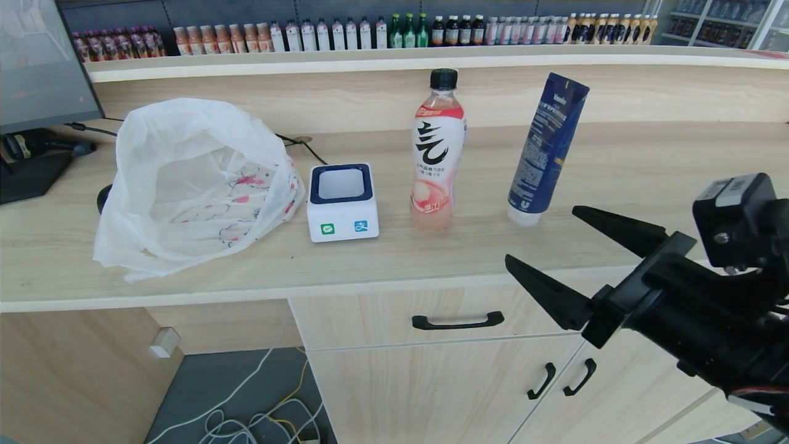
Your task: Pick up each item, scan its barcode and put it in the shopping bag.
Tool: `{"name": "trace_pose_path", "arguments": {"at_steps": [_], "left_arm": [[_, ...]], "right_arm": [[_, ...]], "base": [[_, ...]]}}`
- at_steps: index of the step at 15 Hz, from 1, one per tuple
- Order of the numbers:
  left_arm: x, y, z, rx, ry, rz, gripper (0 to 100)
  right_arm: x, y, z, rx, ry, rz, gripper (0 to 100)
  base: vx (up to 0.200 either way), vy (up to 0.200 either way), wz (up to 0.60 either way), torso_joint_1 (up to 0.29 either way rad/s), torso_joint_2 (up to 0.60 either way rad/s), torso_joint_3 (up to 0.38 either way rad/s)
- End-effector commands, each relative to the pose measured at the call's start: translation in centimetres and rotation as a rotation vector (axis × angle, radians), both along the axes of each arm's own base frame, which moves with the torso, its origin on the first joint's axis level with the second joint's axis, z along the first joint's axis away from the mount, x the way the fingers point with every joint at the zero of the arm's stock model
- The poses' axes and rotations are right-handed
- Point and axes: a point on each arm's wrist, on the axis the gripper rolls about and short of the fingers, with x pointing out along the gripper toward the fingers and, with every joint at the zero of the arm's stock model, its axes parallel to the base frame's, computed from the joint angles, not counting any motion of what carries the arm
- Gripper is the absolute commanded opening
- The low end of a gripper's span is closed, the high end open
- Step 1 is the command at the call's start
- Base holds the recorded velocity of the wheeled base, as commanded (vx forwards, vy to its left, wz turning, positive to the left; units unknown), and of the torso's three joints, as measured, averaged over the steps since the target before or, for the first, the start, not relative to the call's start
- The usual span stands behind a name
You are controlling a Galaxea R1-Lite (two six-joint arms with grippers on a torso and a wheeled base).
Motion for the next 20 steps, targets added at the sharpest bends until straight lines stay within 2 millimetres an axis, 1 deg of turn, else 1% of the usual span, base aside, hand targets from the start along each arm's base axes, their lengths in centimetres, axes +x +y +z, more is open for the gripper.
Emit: {"name": "trace_pose_path", "arguments": {"at_steps": [1,3,6,7,10,14,16,17,20], "left_arm": [[0.0,0.0,0.0,-0.001,0.000,0.001,100],[0.0,0.0,0.0,-0.001,0.000,0.001,100],[0.0,0.0,0.0,-0.001,0.001,0.001,100],[0.0,0.0,0.0,-0.001,0.000,0.001,100],[0.0,0.0,0.0,-0.001,0.000,0.001,100],[0.0,0.0,0.0,-0.001,0.000,0.001,100],[0.0,0.0,0.0,-0.001,0.000,0.001,100],[0.0,0.0,0.0,-0.001,0.000,0.001,100],[0.0,0.0,0.0,-0.001,0.000,0.001,100]], "right_arm": [[1.0,1.2,-1.2,-0.035,0.041,0.003,100],[1.7,1.7,-1.0,-0.026,0.041,-0.032,100],[2.5,2.4,-0.2,-0.002,0.024,-0.051,100],[3.0,2.7,0.0,0.016,0.025,-0.081,100],[3.5,3.0,0.0,0.065,0.058,-0.111,100],[4.7,4.1,-0.1,0.064,0.058,-0.119,100],[5.3,4.6,0.5,0.067,0.034,-0.131,100],[5.5,4.7,0.5,0.061,0.032,-0.135,100],[7.2,6.1,0.1,0.062,0.035,-0.153,100]], "base": [[0.000,0.000,0.00,0.000,0.00,0.000],[0.000,0.000,0.00,0.000,0.00,0.000],[0.000,0.000,0.00,0.000,0.00,0.000],[0.000,0.000,0.00,0.000,0.00,0.000],[0.000,0.000,0.00,0.000,0.00,0.000],[0.000,0.000,0.00,0.000,0.00,0.000],[0.000,0.000,0.00,0.000,0.00,0.000],[0.000,0.000,0.00,0.000,0.00,0.000],[0.000,0.000,0.00,0.000,0.00,0.000]]}}
